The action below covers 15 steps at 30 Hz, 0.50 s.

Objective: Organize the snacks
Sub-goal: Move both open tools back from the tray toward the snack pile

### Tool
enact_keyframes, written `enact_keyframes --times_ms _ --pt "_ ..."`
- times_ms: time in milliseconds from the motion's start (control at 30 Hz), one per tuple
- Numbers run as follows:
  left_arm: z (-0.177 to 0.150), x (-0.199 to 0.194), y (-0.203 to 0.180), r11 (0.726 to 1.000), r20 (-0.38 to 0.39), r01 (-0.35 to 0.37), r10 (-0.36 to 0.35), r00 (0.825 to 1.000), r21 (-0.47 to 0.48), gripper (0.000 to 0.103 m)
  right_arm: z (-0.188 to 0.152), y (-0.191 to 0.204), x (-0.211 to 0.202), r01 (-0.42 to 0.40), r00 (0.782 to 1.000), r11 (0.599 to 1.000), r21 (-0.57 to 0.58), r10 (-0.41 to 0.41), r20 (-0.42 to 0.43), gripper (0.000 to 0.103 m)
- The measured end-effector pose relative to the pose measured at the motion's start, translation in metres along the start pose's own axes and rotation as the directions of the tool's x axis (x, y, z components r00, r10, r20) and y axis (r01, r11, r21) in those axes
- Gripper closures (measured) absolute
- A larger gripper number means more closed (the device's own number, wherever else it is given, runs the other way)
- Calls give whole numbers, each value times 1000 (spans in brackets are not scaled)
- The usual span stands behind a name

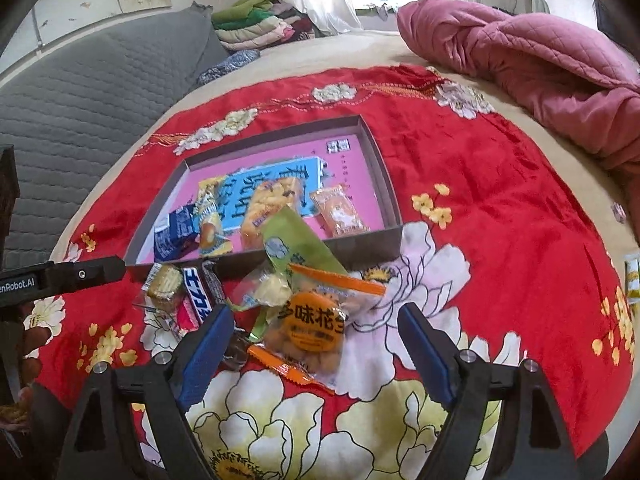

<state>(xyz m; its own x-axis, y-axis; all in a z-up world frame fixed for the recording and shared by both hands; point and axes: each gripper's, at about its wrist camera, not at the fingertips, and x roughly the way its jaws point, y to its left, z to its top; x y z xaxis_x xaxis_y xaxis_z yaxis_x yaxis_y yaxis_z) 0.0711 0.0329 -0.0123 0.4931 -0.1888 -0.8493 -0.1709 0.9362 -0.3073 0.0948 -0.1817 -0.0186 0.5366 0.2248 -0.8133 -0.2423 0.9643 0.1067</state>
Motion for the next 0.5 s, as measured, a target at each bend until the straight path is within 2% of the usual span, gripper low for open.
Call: enact_keyframes --times_ms 367,500 --pt "-8 23 -9 999 -49 -20 22 999 32 36 -8 -11 23 -14 998 998 62 18 -65 19" --pt "-8 28 -9 999 -54 -30 32 998 36 36 -8 -16 30 -19 997 993 119 29 -76 19"
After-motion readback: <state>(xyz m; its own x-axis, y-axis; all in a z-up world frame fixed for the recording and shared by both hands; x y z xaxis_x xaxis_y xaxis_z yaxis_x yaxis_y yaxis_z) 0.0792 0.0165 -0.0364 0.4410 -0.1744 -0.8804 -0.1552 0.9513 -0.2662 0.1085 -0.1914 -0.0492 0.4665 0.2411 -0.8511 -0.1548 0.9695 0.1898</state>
